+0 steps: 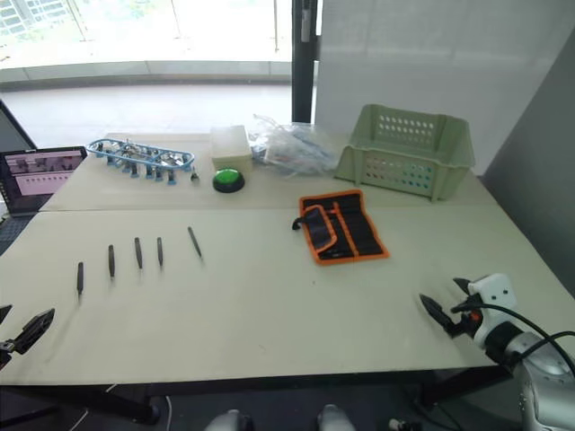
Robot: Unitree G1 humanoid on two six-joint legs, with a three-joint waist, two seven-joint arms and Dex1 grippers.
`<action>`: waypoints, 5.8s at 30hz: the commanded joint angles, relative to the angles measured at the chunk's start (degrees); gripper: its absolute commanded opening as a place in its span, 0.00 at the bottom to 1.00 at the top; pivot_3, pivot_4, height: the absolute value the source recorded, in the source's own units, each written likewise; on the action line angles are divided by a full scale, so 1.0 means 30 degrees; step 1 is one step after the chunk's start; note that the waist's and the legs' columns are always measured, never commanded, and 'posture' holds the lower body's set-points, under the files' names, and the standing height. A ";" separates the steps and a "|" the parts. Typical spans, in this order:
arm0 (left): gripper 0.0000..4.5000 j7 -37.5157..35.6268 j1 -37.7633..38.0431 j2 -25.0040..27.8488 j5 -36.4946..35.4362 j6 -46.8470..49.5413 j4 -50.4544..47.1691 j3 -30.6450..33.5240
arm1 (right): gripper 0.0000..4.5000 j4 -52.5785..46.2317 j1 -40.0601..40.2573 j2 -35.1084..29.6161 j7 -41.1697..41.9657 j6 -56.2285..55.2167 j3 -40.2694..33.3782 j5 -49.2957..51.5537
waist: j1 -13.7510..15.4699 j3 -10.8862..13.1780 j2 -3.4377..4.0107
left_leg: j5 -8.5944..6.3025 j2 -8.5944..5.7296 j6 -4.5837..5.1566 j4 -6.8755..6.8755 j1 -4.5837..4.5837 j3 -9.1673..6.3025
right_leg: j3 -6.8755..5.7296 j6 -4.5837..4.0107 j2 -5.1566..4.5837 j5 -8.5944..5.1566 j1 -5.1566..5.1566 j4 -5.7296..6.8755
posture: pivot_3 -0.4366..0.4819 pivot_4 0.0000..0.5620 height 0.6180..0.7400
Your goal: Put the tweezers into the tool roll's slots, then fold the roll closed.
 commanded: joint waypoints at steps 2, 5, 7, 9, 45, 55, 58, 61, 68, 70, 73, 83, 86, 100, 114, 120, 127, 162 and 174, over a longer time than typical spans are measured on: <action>1.00 -0.0614 0.0421 -0.0082 -0.0418 -0.0658 -0.1869 0.0087 | 0.98 -0.2400 -0.0033 0.0566 -0.0779 0.0845 0.0373 0.0572 | 0.0004 0.0001 -0.0003 | 0.0000 0.0000 0.0000 0.0000 0.0000 0.0000 | 0.0001 0.0000 0.0000 0.0000 -0.0003 0.0001 | 0.48 0.27 0.87; 1.00 -0.0889 0.0962 -0.1045 -0.1138 -0.0457 -0.3809 -0.0214 | 0.98 -0.5107 0.0268 0.1840 -0.2561 0.2704 0.0952 0.0811 | 0.0001 0.0000 -0.0002 | 0.0000 0.0020 -0.0001 -0.0001 -0.0006 0.0005 | 0.0002 -0.0009 0.0004 0.0008 -0.0010 0.0004 | 0.48 0.27 0.87; 1.00 -0.1025 0.1290 -0.1538 -0.1062 -0.0469 -0.4399 -0.0644 | 0.98 -0.6602 0.0264 0.2829 -0.3960 0.3766 0.1397 0.0758 | 0.0004 -0.0001 0.0001 | -0.0001 0.0029 -0.0001 0.0000 -0.0007 0.0004 | 0.0003 -0.0010 0.0008 0.0012 -0.0011 0.0011 | 0.48 0.27 0.87; 1.00 -0.1162 0.1835 -0.1816 -0.0705 -0.0153 -0.5323 -0.1581 | 0.98 -0.7626 -0.0111 0.4070 -0.6064 0.4471 0.2013 -0.0051 | -0.0012 -0.0002 -0.0002 | -0.0001 0.0024 -0.0001 0.0000 -0.0007 0.0008 | 0.0010 -0.0012 0.0007 0.0012 -0.0015 0.0013 | 0.48 0.27 0.87; 1.00 0.0042 0.2410 -0.3158 0.0064 0.1105 -1.3642 -0.8863 | 0.87 0.0350 -1.0711 1.3545 -1.3363 0.6487 0.5654 -0.1584 | -0.0581 0.0005 0.0008 | 0.0001 0.0114 0.0003 -0.0005 -0.0055 -0.0023 | 0.0096 0.0056 0.0180 0.0147 -0.0081 0.0010 | 0.48 0.27 0.87; 1.00 0.0185 0.2445 -0.3004 0.0051 0.0967 -1.3626 -0.8752 | 0.12 -0.0057 -1.0359 1.3494 -1.3221 0.6541 0.5900 -0.1482 | -0.0594 0.0007 0.0011 | 0.0001 0.0115 0.0003 -0.0007 -0.0060 -0.0022 | 0.0096 0.0056 0.0181 0.0146 -0.0093 0.0010 | 0.48 0.27 0.87; 1.00 0.0232 0.2206 -0.2942 -0.0256 0.1045 -1.3762 -0.8507 | 0.01 -0.0286 -1.0184 1.3471 -1.3164 0.6606 0.5999 -0.1486 | -0.0586 0.0007 0.0011 | 0.0001 0.0115 0.0003 -0.0007 -0.0061 -0.0023 | 0.0096 0.0054 0.0181 0.0145 -0.0095 0.0010 | 0.48 0.27 0.87; 1.00 0.0376 0.1787 -0.2887 -0.0871 0.1319 -1.4216 -0.8242 | 0.01 -0.0666 -1.0002 1.3308 -1.2935 0.6614 0.6112 -0.1476 | -0.0572 0.0007 0.0011 | 0.0001 0.0115 0.0003 -0.0007 -0.0070 -0.0024 | 0.0095 0.0054 0.0181 0.0145 -0.0099 0.0008 | 0.48 0.27 0.87; 1.00 0.0574 0.1368 -0.2885 -0.1957 0.2001 -1.3924 -0.7619 | 0.01 -0.1784 -0.9072 1.1500 -0.9927 0.6110 0.8872 -0.2394 | -0.0596 0.0012 0.0020 | -0.0001 0.0116 0.0007 -0.0013 -0.0068 -0.0023 | 0.0097 0.0055 0.0185 0.0143 -0.0103 0.0004 | 0.48 0.27 0.87; 1.00 0.0402 0.1409 -0.2780 -0.2015 0.1995 -1.3784 -0.7525 | 0.01 -0.2413 -0.8533 1.0405 -0.8531 0.5400 1.0212 -0.3087 | -0.0594 0.0013 0.0021 | -0.0005 0.0115 0.0012 -0.0017 -0.0072 -0.0023 | 0.0097 0.0055 0.0185 0.0141 -0.0105 0.0000 | 0.48 0.27 0.87; 1.00 0.0224 0.1383 -0.2701 -0.2108 0.2059 -1.3735 -0.7381 | 0.01 -0.3125 -0.7904 0.8619 -0.6492 0.3586 1.2032 -0.4281 | -0.0570 0.0013 0.0020 | -0.0005 0.0114 0.0011 -0.0017 -0.0075 -0.0021 | 0.0097 0.0057 0.0184 0.0139 -0.0108 -0.0014 | 0.48 0.27 0.87; 1.00 -0.0766 0.0703 -0.1831 -0.1698 0.2120 -1.2973 -0.7900 | 0.01 -0.4489 -0.6593 0.3782 -0.1857 -0.3963 1.6225 -0.8358 | -0.0505 0.0020 0.0007 | -0.0005 0.0112 0.0010 -0.0017 -0.0065 -0.0018 | 0.0098 0.0028 0.0191 0.0118 -0.0106 -0.0028 | 0.48 0.27 0.87; 1.00 -0.0983 -0.0047 -0.1532 -0.1620 0.2298 -1.2644 -0.8242 | 0.01 -0.4470 -0.6295 0.2782 -0.0993 -0.5731 1.6738 -0.9062 | -0.0443 0.0023 -0.0002 | -0.0005 0.0110 0.0010 -0.0014 -0.0062 -0.0018 | 0.0098 0.0021 0.0190 0.0114 -0.0098 -0.0029 | 0.48 0.27 0.87; 1.00 -0.7765 -0.9899 0.0994 0.4574 -0.5255 -0.3290 -1.4493 | 0.01 -0.4143 -0.5662 0.1403 0.0237 -0.6994 1.5832 -0.9400 | -0.0091 0.0028 -0.0025 | -0.0003 0.0093 0.0011 0.0000 -0.0054 -0.0026 | 0.0100 0.0060 0.0203 0.0141 -0.0067 -0.0027 | 0.48 0.27 0.87; 1.00 -1.1958 -2.0975 -0.1716 0.9281 -1.8103 1.0302 -1.9280 | 0.01 -0.5646 -0.4449 0.1219 0.0011 -0.5234 1.5174 -1.0108 | 0.0210 0.0028 -0.0030 | -0.0002 0.0066 0.0015 0.0075 -0.0149 -0.0040 | 0.0113 0.0110 0.0214 0.0167 -0.0075 -0.0040 | 0.48 0.27 0.87; 0.87 -1.2174 -2.2608 -0.2775 1.0203 -2.0959 1.3199 -2.0279 | 0.00 -0.6107 -0.4146 0.1242 -0.0033 -0.4556 1.4922 -1.0073 | 0.0077 0.0028 -0.0032 | -0.0004 0.0063 0.0018 0.0081 -0.0149 -0.0051 | 0.0118 0.0119 0.0218 0.0170 -0.0075 -0.0031 | 0.48 0.27 0.87; 0.38 -1.0414 -2.3089 -0.2922 1.1950 -2.3060 1.4958 -2.0899 | 0.00 -0.6487 -0.3925 0.1242 -0.0153 -0.4132 1.4831 -1.0295 | 0.0105 0.0029 -0.0034 | -0.0003 0.0062 0.0019 0.0099 -0.0152 -0.0056 | 0.0117 0.0136 0.0217 0.0178 -0.0069 -0.0031 | 0.48 0.27 0.87; 0.00 -0.6514 -2.0164 -0.0974 1.2859 -2.4672 1.3410 -2.2128 | 0.16 -0.8031 -0.6239 0.5084 0.0511 0.5254 1.2805 -0.2682 | 0.0137 0.0027 -0.0032 | -0.0004 0.0072 0.0019 0.0228 -0.0150 -0.0073 | 0.0113 0.0151 0.0224 0.0200 -0.0053 0.0073 | 0.48 0.27 0.87; 0.00 -0.6264 -2.0168 -0.0587 1.2880 -2.4645 1.3190 -2.2232 | 0.01 -0.5226 -0.5075 0.5044 0.0502 0.4600 1.4089 -0.3447 | 0.0112 0.0028 -0.0032 | -0.0017 0.0069 0.0040 0.0282 -0.0181 -0.0073 | 0.0112 0.0166 0.0219 0.0206 -0.0053 0.0072 | 0.48 0.27 0.87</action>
